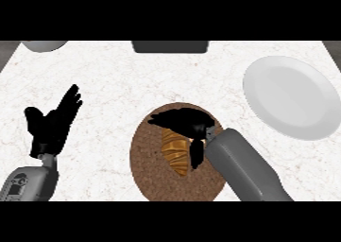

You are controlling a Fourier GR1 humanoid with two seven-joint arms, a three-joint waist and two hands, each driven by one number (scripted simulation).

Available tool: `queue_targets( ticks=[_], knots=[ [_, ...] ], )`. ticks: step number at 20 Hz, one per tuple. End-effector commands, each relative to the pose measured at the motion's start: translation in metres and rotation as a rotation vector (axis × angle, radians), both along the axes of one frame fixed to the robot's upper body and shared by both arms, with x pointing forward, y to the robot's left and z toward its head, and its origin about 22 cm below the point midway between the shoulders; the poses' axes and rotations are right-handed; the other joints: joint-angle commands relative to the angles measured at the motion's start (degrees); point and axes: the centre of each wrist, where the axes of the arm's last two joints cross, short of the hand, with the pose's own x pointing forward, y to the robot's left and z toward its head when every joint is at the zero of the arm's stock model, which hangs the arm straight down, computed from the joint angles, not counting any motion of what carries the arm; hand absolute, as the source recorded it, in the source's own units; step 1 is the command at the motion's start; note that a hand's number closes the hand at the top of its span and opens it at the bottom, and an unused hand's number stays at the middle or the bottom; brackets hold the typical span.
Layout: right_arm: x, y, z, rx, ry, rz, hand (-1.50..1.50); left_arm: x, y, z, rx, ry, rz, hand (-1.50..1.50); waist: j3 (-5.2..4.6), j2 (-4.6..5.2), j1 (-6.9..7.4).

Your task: Pick the croissant from the placemat and place it in the plate

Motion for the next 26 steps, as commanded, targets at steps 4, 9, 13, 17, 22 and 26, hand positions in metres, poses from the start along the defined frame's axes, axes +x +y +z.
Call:
queue_targets(
  ticks=[4, 9, 13, 17, 22, 26],
  knots=[
    [-0.002, 0.009, -0.011, -0.109, 0.025, 0.099, 1.50, 0.019, -0.004, 0.008, -0.001, -0.009, -0.003, 0.00, -0.01, 0.08, -0.24],
    [-0.003, 0.019, -0.016, -0.030, 0.002, 0.155, 1.50, -0.018, -0.005, 0.005, 0.011, 0.000, -0.004, 0.00, 0.02, 0.03, 0.60],
    [-0.019, 0.018, -0.018, 0.004, 0.030, 0.153, 1.50, -0.002, 0.004, 0.009, -0.018, 0.005, 0.000, 0.00, 0.00, -0.04, -0.08],
    [-0.018, 0.014, -0.014, 0.079, -0.046, 0.083, 1.50, -0.010, 0.020, 0.007, 0.014, -0.006, 0.006, 0.00, 0.00, -0.03, 0.00],
    [-0.026, -0.025, 0.003, 0.095, -0.188, -0.136, 1.50, -0.009, 0.027, 0.001, 0.006, 0.009, 0.052, 0.00, -0.04, -0.45, -1.76],
    [-0.041, -0.056, 0.013, 0.107, -0.291, -0.369, 1.50, -0.023, 0.021, 0.003, 0.014, 0.002, 0.036, 0.00, -0.01, -0.93, -2.02]
  ],
)
